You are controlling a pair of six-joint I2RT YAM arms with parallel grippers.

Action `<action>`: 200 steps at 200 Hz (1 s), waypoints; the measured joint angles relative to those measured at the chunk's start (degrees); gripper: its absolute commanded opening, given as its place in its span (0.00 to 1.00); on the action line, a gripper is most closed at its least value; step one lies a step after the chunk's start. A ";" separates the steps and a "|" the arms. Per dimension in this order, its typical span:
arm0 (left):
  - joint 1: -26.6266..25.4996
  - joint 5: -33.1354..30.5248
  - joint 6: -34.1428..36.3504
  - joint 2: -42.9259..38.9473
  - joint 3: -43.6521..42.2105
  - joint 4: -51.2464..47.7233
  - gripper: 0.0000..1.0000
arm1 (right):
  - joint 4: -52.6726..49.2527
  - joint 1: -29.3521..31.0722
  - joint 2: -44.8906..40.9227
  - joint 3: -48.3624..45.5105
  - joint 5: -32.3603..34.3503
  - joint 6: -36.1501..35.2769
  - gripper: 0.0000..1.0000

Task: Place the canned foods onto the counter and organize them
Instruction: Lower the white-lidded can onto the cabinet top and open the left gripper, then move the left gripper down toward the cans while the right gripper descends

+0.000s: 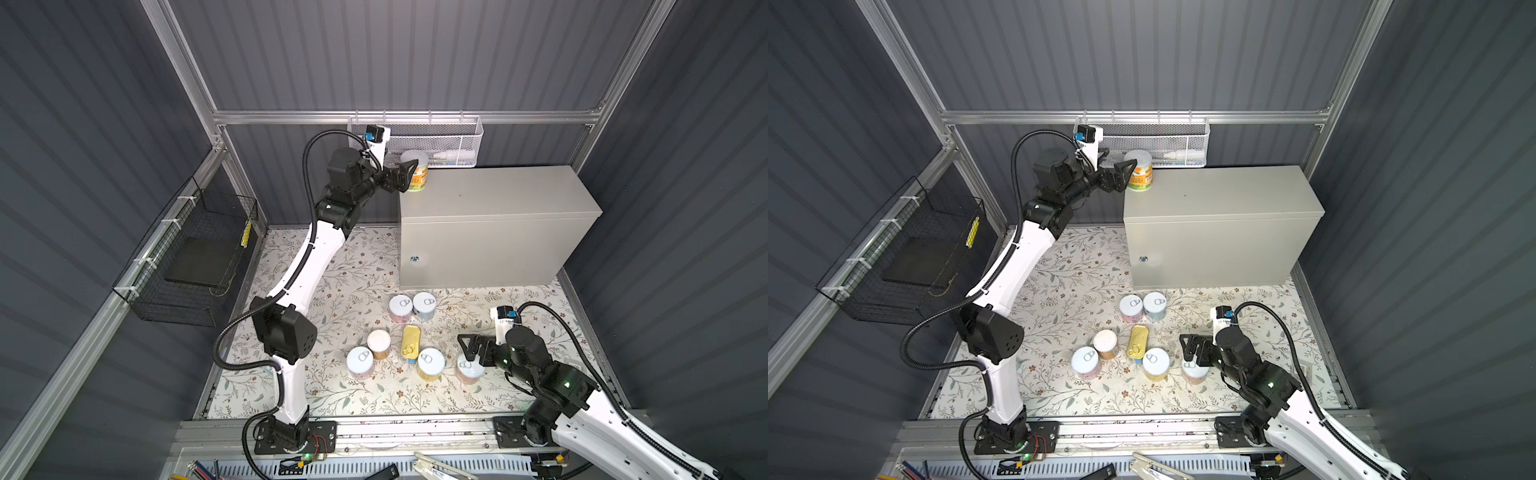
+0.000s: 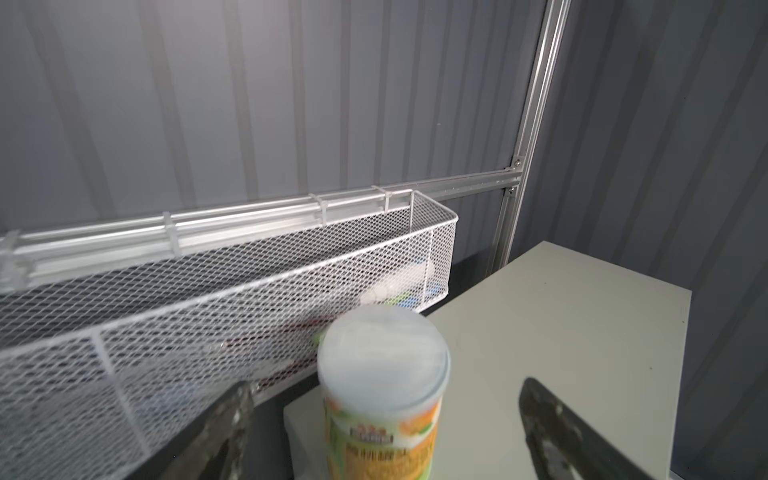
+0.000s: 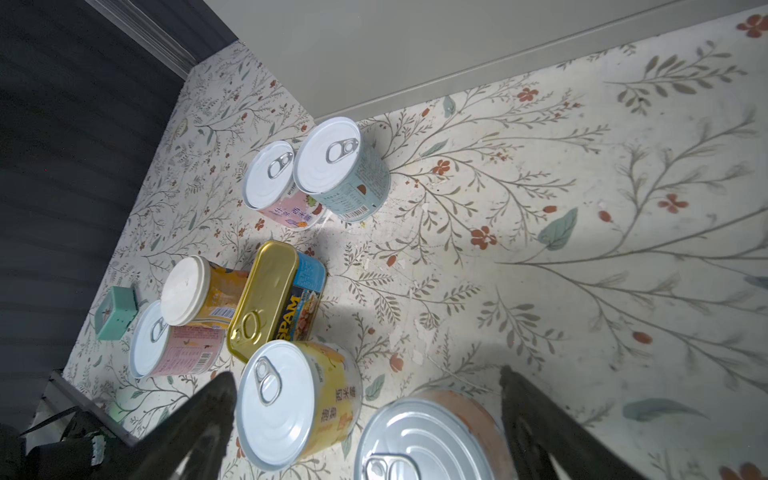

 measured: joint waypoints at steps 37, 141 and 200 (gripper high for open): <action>0.00 -4.68 -3.19 -6.14 -9.09 -1.25 1.00 | -5.57 -0.07 0.33 0.02 1.25 0.07 0.99; -0.26 -12.44 -7.87 -29.88 -39.60 -5.97 1.00 | -9.09 -0.15 2.89 1.46 0.92 0.02 0.99; -0.28 -14.36 -7.74 -37.00 -52.46 -12.28 1.00 | -6.60 -0.15 9.09 2.19 -2.19 -0.48 0.99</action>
